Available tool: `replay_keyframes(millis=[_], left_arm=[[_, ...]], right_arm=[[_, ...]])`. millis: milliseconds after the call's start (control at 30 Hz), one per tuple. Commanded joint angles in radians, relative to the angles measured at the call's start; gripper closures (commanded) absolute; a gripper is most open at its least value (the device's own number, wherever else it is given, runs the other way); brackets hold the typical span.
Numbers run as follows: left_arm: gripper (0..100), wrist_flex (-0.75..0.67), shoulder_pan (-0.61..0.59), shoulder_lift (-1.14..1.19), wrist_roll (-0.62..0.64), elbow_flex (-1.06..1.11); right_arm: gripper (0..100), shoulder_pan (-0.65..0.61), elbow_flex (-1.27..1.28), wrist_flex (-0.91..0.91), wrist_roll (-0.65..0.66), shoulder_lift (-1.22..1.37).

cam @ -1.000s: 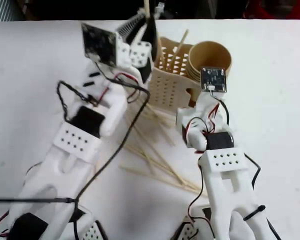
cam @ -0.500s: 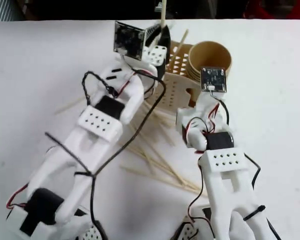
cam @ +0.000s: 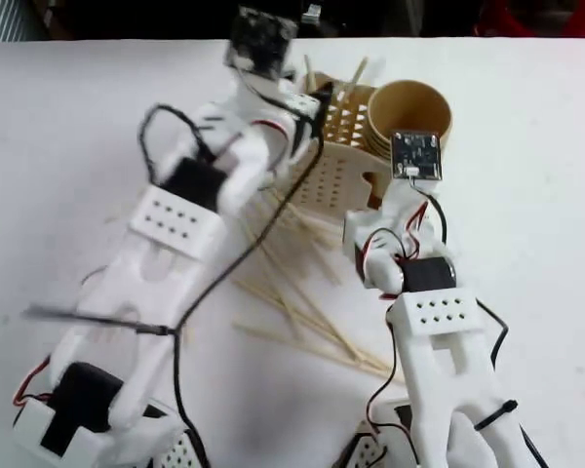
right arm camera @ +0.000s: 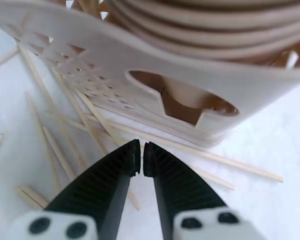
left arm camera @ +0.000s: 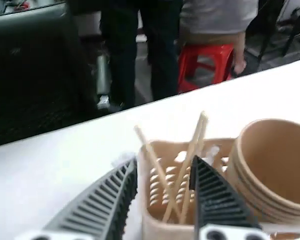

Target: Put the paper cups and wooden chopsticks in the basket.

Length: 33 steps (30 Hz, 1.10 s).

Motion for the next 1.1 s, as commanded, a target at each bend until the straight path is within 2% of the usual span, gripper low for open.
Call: replay_keyframes(millis=[0,200,400,567,867,1067], left_arm=[[82,0.391,-0.077,-0.010,-0.011,-0.282],[82,0.755,-0.147,-0.008,-0.164,-0.497],[82,0.919,-0.240,-0.002,-0.245,-0.496],[82,1.023,-0.272,-0.008,-0.298,-0.442],[82,1.045,-0.375,-0.010,-0.351,-0.269],[82,1.016,-0.381,-0.010,-0.353,-0.126]], right_arm=[[96.7,0.004,-0.008,-0.019,0.000,-0.025],[96.7,0.002,-0.008,-0.019,0.000,-0.022],[96.7,0.002,-0.008,-0.019,0.000,-0.021],[96.7,0.002,-0.006,-0.019,0.000,-0.021],[96.7,0.002,-0.006,-0.019,0.000,-0.019],[96.7,0.002,-0.006,-0.019,0.000,-0.019]])
